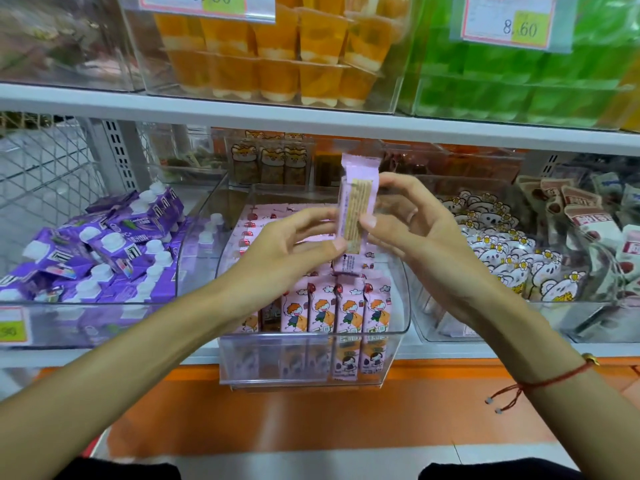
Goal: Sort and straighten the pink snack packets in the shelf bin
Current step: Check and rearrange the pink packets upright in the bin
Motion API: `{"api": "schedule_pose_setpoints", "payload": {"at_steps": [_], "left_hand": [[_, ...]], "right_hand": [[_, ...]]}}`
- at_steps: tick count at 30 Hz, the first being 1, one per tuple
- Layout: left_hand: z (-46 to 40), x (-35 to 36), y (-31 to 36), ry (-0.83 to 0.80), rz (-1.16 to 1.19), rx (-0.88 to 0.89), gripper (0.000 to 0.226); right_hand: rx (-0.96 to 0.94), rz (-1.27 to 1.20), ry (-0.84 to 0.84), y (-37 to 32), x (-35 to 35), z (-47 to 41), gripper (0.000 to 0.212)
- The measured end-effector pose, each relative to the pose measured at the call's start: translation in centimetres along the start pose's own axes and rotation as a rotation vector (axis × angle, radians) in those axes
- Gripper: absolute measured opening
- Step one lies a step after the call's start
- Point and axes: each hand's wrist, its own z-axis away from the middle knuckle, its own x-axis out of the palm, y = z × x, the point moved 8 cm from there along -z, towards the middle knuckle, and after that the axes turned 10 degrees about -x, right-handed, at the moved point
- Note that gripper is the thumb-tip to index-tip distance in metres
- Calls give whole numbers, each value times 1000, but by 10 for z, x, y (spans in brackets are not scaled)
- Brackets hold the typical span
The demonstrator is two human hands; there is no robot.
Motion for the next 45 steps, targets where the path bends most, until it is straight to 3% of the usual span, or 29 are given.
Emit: {"api": "schedule_pose_setpoints", "payload": {"at_steps": [8,10,12,15,18,22,25,29,32,35,37,42,45], "left_hand": [[0,4,6,31,-23,108,39],[3,-3,13,174,-70,193,34],[13,-9,24,383,-274,336,32],[23,-6,32,553,-527,457,36],[17,-3,29,478,-505,447,33],[4,0,13,287,-319,289,32],[3,-1,9,298,-284,275,24],[0,-8,-2,378,-283,206,22],[-8,9,-14,251,-536,109,19],[-13,31,-25,108,-921,120,37],[-13,35,-27,79,-1024,144,40],[-12,32,-25,98,-992,164,34],[-12,30,-25,103,-965,150,31]], "right_hand": [[-91,75,-13,-9,1,2,43],[-79,193,-1,-9,1,2,51],[-22,296,-16,-5,6,4,54],[26,372,24,-2,8,2,41],[28,241,95,-3,4,-2,27],[30,111,162,3,-13,-4,9],[-5,93,184,5,-25,-4,19],[-148,252,270,-11,-48,-4,22],[-210,423,298,-22,-56,-3,27],[-280,624,173,-23,-40,-1,31],[-277,787,56,-16,-29,-1,29],[-253,1118,-150,-3,-15,-1,31],[-130,1232,-289,16,-10,-2,31]]}}
